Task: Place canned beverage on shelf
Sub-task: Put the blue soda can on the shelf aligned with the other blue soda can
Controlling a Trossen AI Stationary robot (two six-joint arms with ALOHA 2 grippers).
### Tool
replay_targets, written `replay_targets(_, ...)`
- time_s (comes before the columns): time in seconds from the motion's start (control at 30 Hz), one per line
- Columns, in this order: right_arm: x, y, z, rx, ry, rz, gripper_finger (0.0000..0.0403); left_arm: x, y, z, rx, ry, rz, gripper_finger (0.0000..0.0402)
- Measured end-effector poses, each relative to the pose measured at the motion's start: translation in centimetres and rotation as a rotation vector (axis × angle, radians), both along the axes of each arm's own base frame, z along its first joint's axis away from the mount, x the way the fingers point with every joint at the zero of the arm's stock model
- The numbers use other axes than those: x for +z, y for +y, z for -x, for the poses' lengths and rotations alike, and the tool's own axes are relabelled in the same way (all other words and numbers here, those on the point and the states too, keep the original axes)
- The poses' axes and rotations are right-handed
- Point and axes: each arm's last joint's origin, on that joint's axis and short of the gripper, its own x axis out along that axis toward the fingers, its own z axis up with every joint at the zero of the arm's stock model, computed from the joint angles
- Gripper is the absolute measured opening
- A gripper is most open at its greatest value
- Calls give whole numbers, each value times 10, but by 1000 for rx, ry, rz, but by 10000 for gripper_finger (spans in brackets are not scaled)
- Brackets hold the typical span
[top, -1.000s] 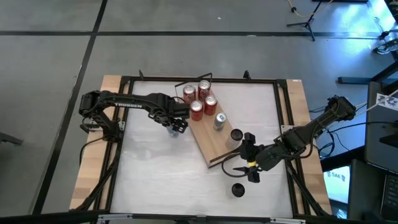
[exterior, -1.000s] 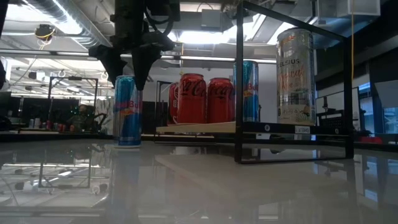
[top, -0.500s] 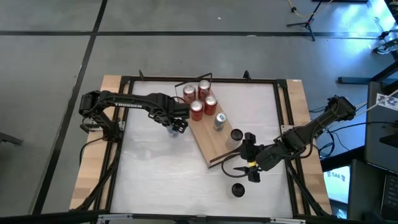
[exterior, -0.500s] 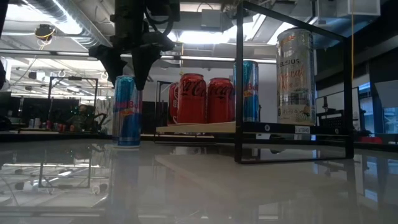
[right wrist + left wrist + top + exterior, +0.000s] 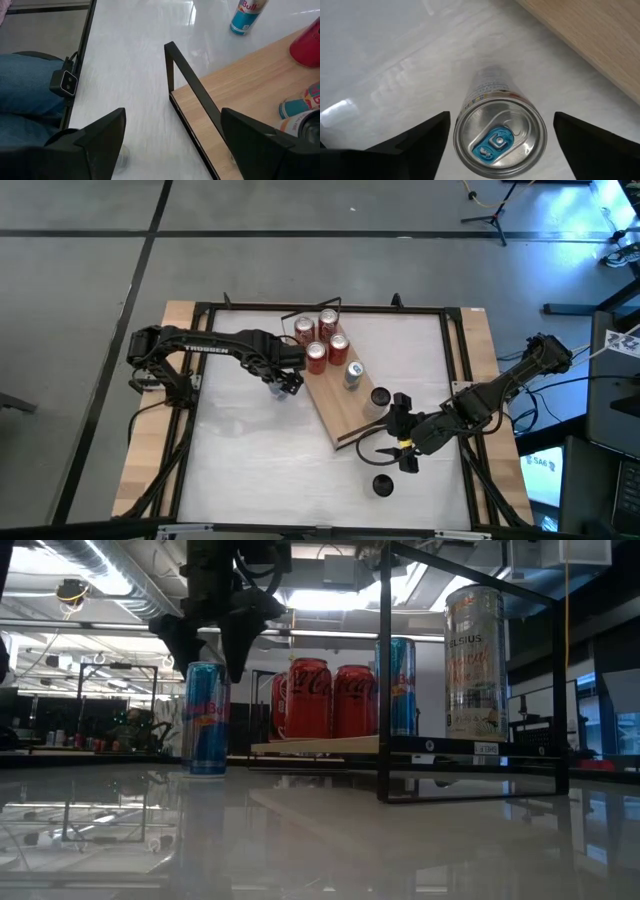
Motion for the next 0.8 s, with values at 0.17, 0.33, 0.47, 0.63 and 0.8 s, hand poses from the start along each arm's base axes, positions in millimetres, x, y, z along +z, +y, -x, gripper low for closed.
replay_targets(0.17, 0, 0, 0, 0, 0, 0, 321, 0, 0, 0, -20, 2, -4, 358)
replay_targets(0.33, 0, 0, 0, 0, 0, 0, 321, 0, 0, 0, -105, 12, -18, 355)
replay_targets(0.47, 0, 0, 0, 0, 0, 0, 321, 0, 0, 0, -199, 23, -36, 356)
replay_targets(0.63, 0, 0, 0, -1, 0, 0, 321, 0, 1, 0, -350, 45, -72, 357)
replay_targets(0.8, 0, 0, 0, -1, 0, 0, 321, 0, 1, 0, -497, 61, -86, 357)
